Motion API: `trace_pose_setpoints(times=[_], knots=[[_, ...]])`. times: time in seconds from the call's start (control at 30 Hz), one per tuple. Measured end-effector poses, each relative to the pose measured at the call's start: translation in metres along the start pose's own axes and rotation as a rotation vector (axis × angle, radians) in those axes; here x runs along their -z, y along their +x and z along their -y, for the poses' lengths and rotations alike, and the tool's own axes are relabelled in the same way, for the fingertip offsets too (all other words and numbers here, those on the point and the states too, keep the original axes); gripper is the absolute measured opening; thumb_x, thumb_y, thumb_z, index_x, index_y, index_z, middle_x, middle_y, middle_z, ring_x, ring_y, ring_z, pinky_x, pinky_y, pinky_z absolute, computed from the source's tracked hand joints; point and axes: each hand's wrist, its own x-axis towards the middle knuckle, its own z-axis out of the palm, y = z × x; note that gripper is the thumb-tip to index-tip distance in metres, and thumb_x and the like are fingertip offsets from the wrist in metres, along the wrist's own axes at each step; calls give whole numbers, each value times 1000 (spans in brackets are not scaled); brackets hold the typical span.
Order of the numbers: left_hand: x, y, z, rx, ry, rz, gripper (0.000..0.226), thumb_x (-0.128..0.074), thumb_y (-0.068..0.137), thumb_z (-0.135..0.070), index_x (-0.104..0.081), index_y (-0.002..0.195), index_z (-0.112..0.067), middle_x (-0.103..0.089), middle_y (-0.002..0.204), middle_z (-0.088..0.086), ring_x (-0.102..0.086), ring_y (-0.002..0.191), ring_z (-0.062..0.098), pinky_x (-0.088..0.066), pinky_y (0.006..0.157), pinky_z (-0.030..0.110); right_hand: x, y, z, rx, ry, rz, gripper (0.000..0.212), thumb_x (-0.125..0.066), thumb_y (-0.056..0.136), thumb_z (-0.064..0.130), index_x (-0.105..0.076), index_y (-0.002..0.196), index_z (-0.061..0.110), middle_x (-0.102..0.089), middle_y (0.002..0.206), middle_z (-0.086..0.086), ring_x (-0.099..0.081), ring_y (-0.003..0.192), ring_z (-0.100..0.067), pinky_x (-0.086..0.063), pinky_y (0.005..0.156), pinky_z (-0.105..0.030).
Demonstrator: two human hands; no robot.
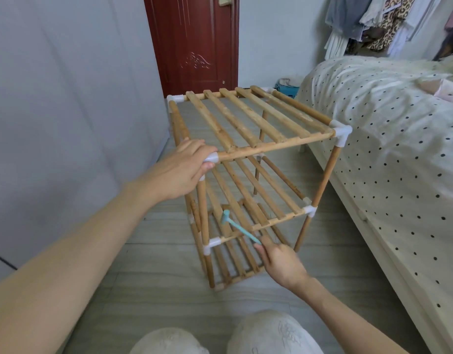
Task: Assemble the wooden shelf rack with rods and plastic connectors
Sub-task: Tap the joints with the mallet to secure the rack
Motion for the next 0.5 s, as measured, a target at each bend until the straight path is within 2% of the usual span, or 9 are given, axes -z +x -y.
trace_pose_setpoints(times=[0.07, 0.1, 0.2, 0.23, 0.33, 0.37, 0.4, 0.47, 0.5], knots=[[-5, 2, -7, -4, -10, -50, 39, -33, 99, -24, -43, 133, -8, -47, 124, 11, -37, 123, 27, -16, 111, 34, -3, 1, 7, -41, 112, -190, 33, -34, 98, 30, -52, 107, 4, -63, 67, -12, -60, 56, -34, -38, 46, -34], [-7, 4, -10, -8, -19, -71, 38, -33, 99, -24, -44, 132, -8, -47, 122, 11, -38, 119, 26, -21, 109, 35, -8, 2, 10, -73, 118, -184, 31, -35, 99, 28, -50, 109, 3, -65, 69, -13, -61, 58, -36, -40, 48, -36], [-10, 8, -18, -6, -36, -94, 37, -33, 100, -24, -45, 131, -9, -48, 120, 10, -39, 112, 24, -34, 101, 40, -27, 1, 9, -195, -37, 164, 35, -28, 102, 31, -43, 124, 8, -67, 106, -15, -64, 91, -35, -45, 68, -37], [-10, 9, -19, -1, -39, -96, 37, -33, 99, -24, -45, 131, -9, -48, 120, 9, -38, 109, 22, -36, 99, 41, -27, 0, 7, -208, -73, 193, 35, -28, 102, 32, -44, 124, 9, -66, 108, -15, -63, 94, -35, -45, 69, -37], [-13, 11, -19, 5, -34, -109, 36, -33, 99, -24, -45, 130, -10, -48, 116, 7, -31, 101, 11, -37, 95, 38, -26, -5, 4, -180, 153, -149, 38, -27, 97, 38, -48, 104, 7, -60, 68, -4, -61, 60, -29, -35, 48, -32], [-14, 11, -20, 3, -36, -121, 35, -34, 99, -24, -45, 130, -10, -48, 116, 7, -31, 100, 11, -37, 94, 37, -25, -4, 3, -176, 149, -151, 38, -26, 97, 38, -47, 106, 6, -57, 66, -2, -60, 57, -29, -35, 47, -31], [-15, 12, -20, 1, -36, -130, 35, -34, 99, -24, -45, 130, -10, -48, 117, 7, -33, 102, 13, -37, 95, 37, -26, -5, 2, -148, 117, -64, 37, -27, 99, 35, -45, 114, 7, -62, 75, -3, -63, 65, -32, -38, 50, -32], [-16, 13, -24, 4, -36, -137, 36, -34, 99, -24, -46, 130, -10, -48, 118, 6, -36, 106, 17, -35, 99, 39, -28, -4, -3, -140, -34, 282, 35, -29, 102, 29, -39, 129, 10, -64, 111, -15, -63, 93, -35, -47, 67, -37], [-17, 13, -25, 3, -35, -136, 36, -34, 99, -25, -46, 130, -10, -48, 118, 6, -37, 107, 18, -33, 101, 40, -25, -1, -6, -148, -58, 320, 37, -29, 102, 29, -38, 132, 9, -62, 117, -17, -61, 98, -34, -47, 72, -38]])
